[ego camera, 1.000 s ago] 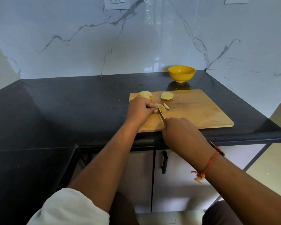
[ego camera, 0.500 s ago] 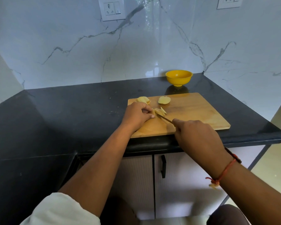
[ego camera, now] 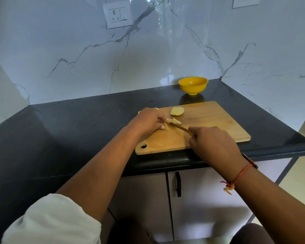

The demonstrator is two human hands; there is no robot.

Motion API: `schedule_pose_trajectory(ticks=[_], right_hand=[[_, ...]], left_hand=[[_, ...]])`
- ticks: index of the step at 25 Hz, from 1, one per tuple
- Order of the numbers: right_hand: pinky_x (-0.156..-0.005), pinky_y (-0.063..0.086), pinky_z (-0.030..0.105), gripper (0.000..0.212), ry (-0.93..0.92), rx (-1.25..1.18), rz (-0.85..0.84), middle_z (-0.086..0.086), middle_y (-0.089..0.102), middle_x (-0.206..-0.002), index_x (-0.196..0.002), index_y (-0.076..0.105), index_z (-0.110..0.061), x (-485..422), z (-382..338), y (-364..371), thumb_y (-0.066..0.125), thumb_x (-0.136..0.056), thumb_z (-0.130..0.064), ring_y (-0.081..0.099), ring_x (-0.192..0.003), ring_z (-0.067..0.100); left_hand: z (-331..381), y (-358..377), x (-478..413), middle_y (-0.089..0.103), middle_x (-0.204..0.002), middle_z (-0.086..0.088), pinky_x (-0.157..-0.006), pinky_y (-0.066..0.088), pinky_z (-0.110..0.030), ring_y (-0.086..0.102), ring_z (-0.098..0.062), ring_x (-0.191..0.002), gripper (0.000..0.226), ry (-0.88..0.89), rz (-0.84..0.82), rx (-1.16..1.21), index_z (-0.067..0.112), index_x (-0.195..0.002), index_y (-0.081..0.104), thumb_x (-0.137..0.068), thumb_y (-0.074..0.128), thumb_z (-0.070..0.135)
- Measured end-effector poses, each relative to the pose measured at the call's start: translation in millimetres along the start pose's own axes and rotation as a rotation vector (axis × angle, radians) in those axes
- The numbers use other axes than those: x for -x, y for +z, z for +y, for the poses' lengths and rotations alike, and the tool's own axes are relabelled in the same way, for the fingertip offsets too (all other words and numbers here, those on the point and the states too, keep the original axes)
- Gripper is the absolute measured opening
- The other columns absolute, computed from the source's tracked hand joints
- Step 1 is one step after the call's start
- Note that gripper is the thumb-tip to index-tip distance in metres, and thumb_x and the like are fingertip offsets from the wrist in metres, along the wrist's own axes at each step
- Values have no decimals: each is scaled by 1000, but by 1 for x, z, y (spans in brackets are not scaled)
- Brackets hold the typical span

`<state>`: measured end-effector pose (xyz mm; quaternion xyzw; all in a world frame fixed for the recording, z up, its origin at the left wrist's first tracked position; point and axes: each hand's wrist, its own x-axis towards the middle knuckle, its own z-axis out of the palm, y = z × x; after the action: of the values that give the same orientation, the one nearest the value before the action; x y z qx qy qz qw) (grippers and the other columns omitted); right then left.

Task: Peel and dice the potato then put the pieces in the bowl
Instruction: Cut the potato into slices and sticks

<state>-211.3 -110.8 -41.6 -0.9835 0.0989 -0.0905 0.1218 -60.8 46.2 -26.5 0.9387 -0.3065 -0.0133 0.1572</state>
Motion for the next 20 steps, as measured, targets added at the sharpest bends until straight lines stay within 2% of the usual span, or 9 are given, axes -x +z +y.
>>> schedule_pose_trajectory(ticks=[4, 6, 8, 12, 15, 18, 20], right_hand=[[-65, 54, 29, 33, -14, -56, 0, -3, 57, -79, -133, 58, -33, -2, 1, -2, 40, -105, -34, 56, -68, 12], [-67, 54, 29, 32, -20, -78, 2, -4, 58, -79, -131, 60, -32, -2, 1, -2, 42, -105, -35, 56, -69, 11], [-68, 54, 29, 30, -19, -101, 0, -4, 59, -79, -127, 62, -31, -2, 0, 0, 43, -104, -35, 57, -70, 11], [-69, 56, 31, 27, -33, -116, 30, -4, 58, -77, -120, 64, -29, -4, -7, 3, 44, -103, -34, 58, -71, 12], [-70, 55, 31, 32, -48, -122, 31, -3, 58, -79, -129, 60, -30, -7, -15, 3, 44, -102, -33, 58, -74, 14], [-68, 50, 29, 35, -67, -110, 24, -2, 58, -83, -133, 58, -28, -10, -21, 4, 43, -102, -33, 57, -77, 14], [-68, 48, 28, 35, -83, -99, 21, -2, 57, -84, -134, 58, -26, -12, -25, 4, 43, -103, -33, 56, -78, 14]], left_hand=[[4, -7, 1, 65, -96, 6, -68, 38, -16, 60, -11, -93, 8, 5, -10, -17, 21, -98, 72, -91, 70, 24], [6, -8, 5, 58, -84, 13, -68, 38, -18, 56, -8, -83, 6, -30, -2, 16, 23, -94, 71, -90, 72, 26], [7, -7, 9, 59, -79, 13, -73, 43, -22, 57, -7, -76, 5, -91, 25, 77, 25, -88, 70, -88, 74, 29], [7, -3, 16, 74, -76, -3, -75, 60, -29, 67, -12, -63, 6, -241, 48, 299, 20, -90, 73, -88, 75, 26], [4, -6, 22, 75, -86, -4, -83, 60, -32, 68, -14, -72, 11, -272, -7, 382, 19, -100, 75, -89, 73, 21], [-1, -5, 29, 70, -108, 5, -93, 52, -30, 62, -12, -97, 27, -247, -4, 330, 21, -114, 73, -88, 74, 25], [-2, 0, 33, 67, -114, 7, -89, 48, -26, 58, -11, -105, 28, -233, 46, 302, 23, -115, 73, -87, 75, 27]])
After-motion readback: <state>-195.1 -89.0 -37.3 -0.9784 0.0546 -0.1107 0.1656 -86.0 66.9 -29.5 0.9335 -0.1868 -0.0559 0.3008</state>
